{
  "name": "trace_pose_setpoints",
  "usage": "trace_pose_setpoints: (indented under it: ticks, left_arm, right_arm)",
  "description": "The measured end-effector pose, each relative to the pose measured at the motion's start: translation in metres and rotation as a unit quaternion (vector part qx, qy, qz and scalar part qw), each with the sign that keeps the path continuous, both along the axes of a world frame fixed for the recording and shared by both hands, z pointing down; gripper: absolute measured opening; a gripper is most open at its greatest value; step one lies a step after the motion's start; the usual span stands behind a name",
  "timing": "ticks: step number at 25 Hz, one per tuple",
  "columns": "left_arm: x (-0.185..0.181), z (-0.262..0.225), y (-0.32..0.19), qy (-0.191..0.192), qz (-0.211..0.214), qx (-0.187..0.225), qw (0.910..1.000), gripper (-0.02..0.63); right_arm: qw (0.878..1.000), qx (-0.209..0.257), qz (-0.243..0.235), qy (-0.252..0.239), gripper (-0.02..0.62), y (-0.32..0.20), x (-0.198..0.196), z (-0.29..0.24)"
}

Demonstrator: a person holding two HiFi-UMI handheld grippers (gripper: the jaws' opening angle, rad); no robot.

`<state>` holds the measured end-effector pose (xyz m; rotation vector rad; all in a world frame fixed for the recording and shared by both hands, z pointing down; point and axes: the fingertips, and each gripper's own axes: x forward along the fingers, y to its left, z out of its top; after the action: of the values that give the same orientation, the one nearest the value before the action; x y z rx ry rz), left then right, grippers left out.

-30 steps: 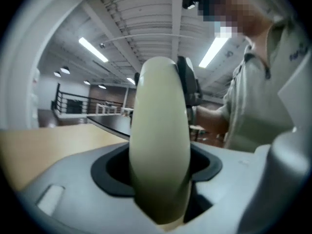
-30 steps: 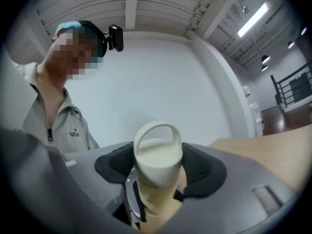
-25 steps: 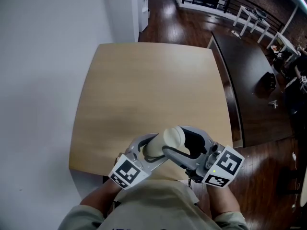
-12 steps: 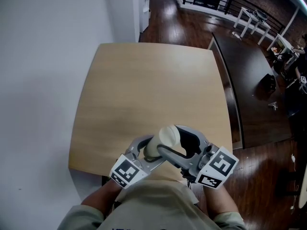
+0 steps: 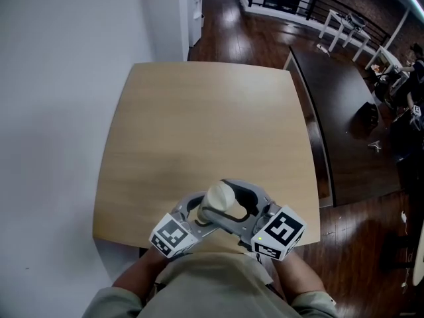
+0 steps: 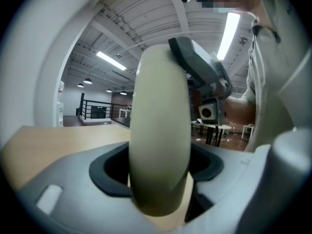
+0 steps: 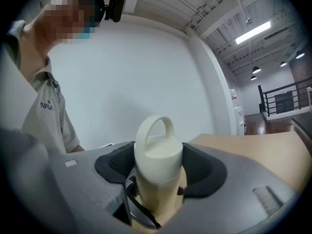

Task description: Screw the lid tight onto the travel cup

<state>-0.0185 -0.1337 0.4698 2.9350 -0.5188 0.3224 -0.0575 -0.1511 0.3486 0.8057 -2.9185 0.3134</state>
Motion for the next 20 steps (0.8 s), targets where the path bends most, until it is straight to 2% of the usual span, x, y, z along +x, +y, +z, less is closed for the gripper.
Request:
trace_pose_setpoints:
  ticks: [3, 7, 10, 12, 14, 20]
  left_arm:
    - [-0.013, 0.024, -0.012, -0.011, -0.020, -0.031, 0.9992, 0.369]
    - [-0.038, 0.057, -0.016, -0.025, -0.060, -0.091, 0.9937, 0.360]
    - [-0.056, 0.071, -0.021, -0.017, -0.100, -0.127, 0.9866, 0.279]
    - [-0.065, 0.074, -0.026, -0.018, -0.125, -0.132, 0.9832, 0.117]
    - [-0.071, 0.073, -0.028, -0.019, -0.144, -0.128, 0.9811, 0.006]
    - [-0.086, 0.070, -0.031, -0.020, -0.197, -0.117, 0.9733, 0.002]
  right_arm:
    - [0.999, 0.009, 0.021, 0.025, 0.290, -0.013, -0.001, 0.021]
    - [0.996, 0.017, 0.068, 0.063, 0.290, -0.033, 0.005, 0.058]
    - [0.991, 0.011, 0.102, 0.088, 0.290, -0.051, 0.012, 0.094]
    - [0.988, 0.003, 0.120, 0.099, 0.290, -0.062, 0.016, 0.116]
    - [0.985, 0.002, 0.133, 0.111, 0.290, -0.070, 0.017, 0.133]
    - [0.981, 0.014, 0.143, 0.128, 0.290, -0.079, 0.009, 0.162]
